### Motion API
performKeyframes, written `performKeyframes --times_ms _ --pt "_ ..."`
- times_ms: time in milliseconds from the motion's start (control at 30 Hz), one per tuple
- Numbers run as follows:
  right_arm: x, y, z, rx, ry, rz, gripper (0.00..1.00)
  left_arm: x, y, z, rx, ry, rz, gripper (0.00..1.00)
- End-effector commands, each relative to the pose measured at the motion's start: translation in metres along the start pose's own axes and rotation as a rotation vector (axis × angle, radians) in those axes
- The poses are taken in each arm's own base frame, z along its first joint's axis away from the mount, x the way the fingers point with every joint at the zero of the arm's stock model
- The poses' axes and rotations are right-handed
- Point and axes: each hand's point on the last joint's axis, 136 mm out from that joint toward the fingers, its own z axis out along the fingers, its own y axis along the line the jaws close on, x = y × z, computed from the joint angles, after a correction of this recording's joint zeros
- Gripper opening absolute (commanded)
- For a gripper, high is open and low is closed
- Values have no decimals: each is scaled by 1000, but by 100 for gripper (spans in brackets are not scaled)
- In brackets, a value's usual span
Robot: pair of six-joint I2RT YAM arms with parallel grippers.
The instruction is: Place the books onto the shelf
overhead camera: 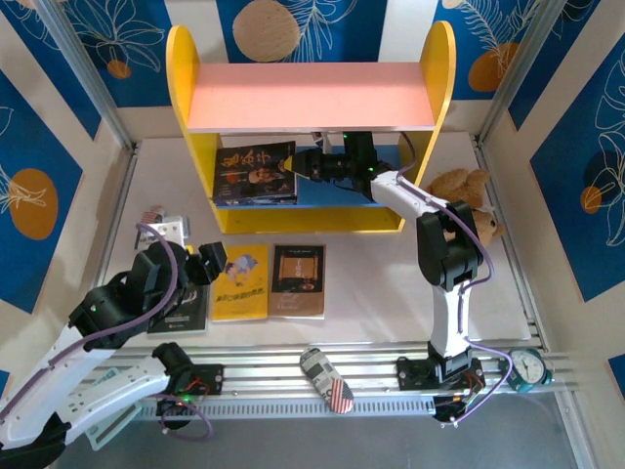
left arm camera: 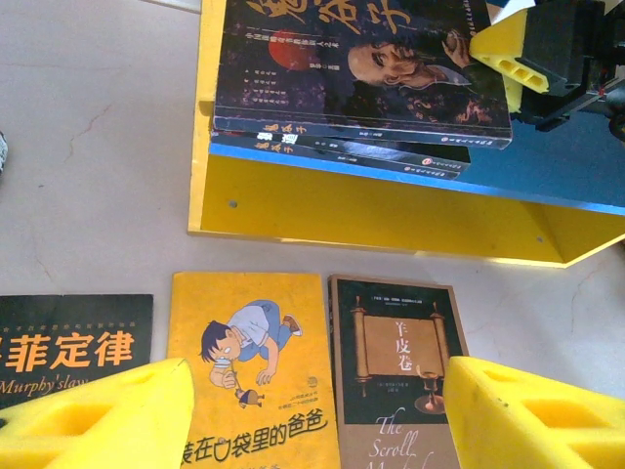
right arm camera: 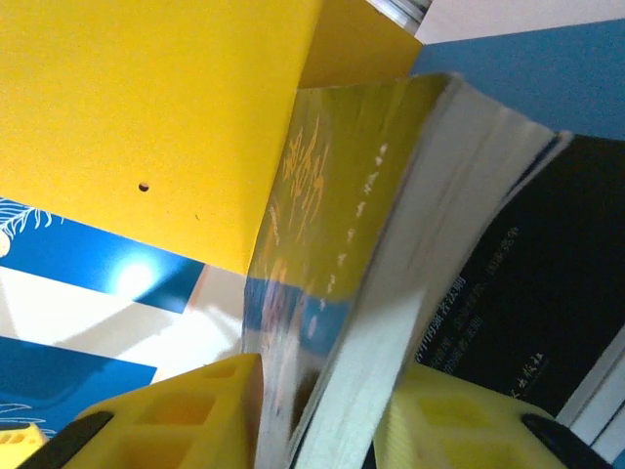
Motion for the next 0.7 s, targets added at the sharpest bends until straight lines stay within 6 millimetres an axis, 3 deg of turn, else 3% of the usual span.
performKeyframes --times_ms 0,667 --pt "-9 18 0 -32 -2 -49 37 0 9 -1 -33 -10 -2 69" --pt "4 -7 -13 148 -19 -25 62 -4 6 -1 -28 -14 7 69"
